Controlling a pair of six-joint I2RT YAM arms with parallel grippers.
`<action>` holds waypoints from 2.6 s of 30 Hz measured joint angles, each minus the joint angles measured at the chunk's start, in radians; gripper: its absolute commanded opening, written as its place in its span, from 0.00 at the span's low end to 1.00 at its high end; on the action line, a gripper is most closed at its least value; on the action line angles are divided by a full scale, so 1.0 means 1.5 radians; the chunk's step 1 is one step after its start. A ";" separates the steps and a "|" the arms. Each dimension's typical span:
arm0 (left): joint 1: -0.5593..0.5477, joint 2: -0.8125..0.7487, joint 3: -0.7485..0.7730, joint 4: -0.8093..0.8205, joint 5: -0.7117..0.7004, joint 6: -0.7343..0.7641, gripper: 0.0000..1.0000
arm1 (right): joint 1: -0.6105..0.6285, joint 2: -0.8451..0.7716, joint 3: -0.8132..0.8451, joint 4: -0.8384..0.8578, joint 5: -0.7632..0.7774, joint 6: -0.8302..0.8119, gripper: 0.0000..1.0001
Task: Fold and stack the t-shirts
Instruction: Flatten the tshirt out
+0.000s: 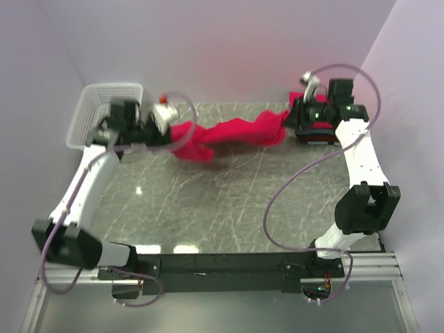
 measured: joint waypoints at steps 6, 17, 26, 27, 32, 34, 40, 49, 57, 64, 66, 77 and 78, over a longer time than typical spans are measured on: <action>-0.091 -0.185 -0.386 -0.074 -0.062 0.140 0.93 | -0.018 -0.031 -0.249 -0.083 0.082 -0.188 0.71; -0.093 -0.150 -0.407 -0.125 -0.073 0.160 0.76 | 0.070 -0.085 -0.293 -0.093 0.221 -0.215 0.62; -0.069 -0.024 -0.404 -0.067 -0.063 0.098 0.82 | 0.157 0.094 -0.158 -0.052 0.271 -0.101 0.54; -0.053 -0.012 -0.394 -0.066 -0.055 0.090 0.81 | 0.159 0.126 -0.120 -0.046 0.270 -0.083 0.52; 0.036 0.068 -0.298 -0.053 -0.004 0.032 0.75 | 0.183 0.254 0.064 -0.044 0.268 0.000 0.39; 0.063 0.094 -0.260 -0.035 0.019 -0.001 0.76 | 0.203 0.311 0.158 -0.047 0.270 0.035 0.40; 0.095 0.111 -0.248 -0.001 0.041 -0.078 0.76 | 0.263 0.447 0.366 -0.004 0.313 0.134 0.57; 0.096 0.119 -0.249 0.022 0.054 -0.141 0.76 | 0.292 0.493 0.365 0.168 0.371 0.245 0.67; 0.086 0.244 -0.131 0.100 0.101 -0.289 0.74 | 0.286 0.535 0.329 0.201 0.352 0.319 0.55; 0.024 0.477 0.169 0.246 0.113 -0.446 0.70 | 0.254 0.420 0.156 0.172 0.316 0.307 0.53; 0.005 0.542 0.245 0.281 0.116 -0.486 0.67 | 0.232 0.377 0.132 0.153 0.305 0.298 0.52; -0.063 0.783 0.456 0.416 0.082 -0.652 0.59 | 0.076 0.143 -0.078 0.116 0.233 0.263 0.52; -0.066 0.790 0.456 0.421 0.072 -0.655 0.60 | 0.072 0.137 -0.090 0.112 0.230 0.262 0.51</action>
